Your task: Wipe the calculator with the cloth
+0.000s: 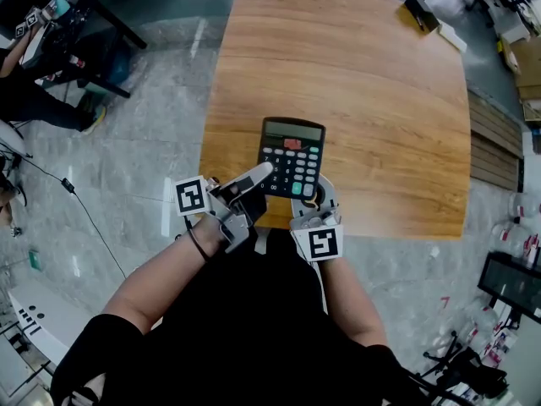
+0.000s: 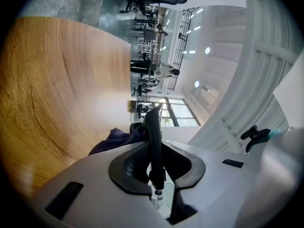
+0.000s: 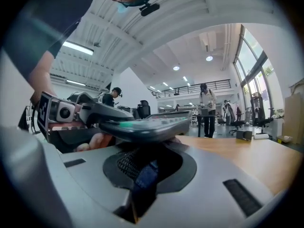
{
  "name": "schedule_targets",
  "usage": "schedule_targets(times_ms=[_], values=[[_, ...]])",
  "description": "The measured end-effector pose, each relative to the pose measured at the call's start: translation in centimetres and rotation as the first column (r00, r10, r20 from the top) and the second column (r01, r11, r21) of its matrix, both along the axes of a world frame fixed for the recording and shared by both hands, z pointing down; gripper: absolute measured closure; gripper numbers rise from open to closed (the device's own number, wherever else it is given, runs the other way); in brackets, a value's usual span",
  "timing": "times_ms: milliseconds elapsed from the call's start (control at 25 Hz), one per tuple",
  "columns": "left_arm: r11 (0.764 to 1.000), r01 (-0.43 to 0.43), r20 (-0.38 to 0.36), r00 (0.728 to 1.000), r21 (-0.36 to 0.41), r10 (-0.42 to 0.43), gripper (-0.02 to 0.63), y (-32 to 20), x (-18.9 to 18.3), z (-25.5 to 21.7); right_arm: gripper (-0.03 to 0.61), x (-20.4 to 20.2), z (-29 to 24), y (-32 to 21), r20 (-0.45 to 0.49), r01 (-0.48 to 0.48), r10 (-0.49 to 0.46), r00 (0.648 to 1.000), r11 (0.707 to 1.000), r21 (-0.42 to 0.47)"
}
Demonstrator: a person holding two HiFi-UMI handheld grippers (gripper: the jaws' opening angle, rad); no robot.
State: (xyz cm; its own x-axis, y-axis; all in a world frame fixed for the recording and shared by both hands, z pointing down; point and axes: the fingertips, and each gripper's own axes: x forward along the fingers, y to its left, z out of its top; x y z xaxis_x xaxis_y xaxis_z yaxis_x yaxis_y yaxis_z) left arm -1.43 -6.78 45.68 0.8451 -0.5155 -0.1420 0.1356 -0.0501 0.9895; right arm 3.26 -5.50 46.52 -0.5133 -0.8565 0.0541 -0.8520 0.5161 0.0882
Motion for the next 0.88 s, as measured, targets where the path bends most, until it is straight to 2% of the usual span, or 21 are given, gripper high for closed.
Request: schedule_targets(times_ms=[200,360,560,720,880], values=[[1.000,0.014,0.015,1.000,0.007,-0.014,0.540,-0.5,0.0,0.4,0.531,-3.0,0.1,1.9,0.019,0.091,-0.090,0.996,0.995,-0.028],[0.999,0.039,0.047,0.998,0.007,-0.039,0.540,-2.0,-1.0,1.3,0.531,-3.2,1.5,4.0,-0.034,0.138,-0.141,0.989,0.987,-0.078],[0.997,0.077,0.075,0.994,0.008,-0.077,0.539,-3.7,-2.5,2.3,0.531,0.6,2.3,4.8,0.013,0.005,-0.004,1.000,0.994,-0.109],[0.998,0.063,0.101,0.993,0.007,-0.064,0.540,-3.7,-2.5,3.7,0.531,5.4,3.1,4.5,-0.029,-0.128,0.126,0.992,0.983,-0.132],[1.000,0.025,0.154,0.988,-0.013,-0.022,0.539,-2.5,-1.3,6.4,0.531,8.5,3.7,3.4,-0.087,-0.216,0.205,0.975,0.965,-0.150]])
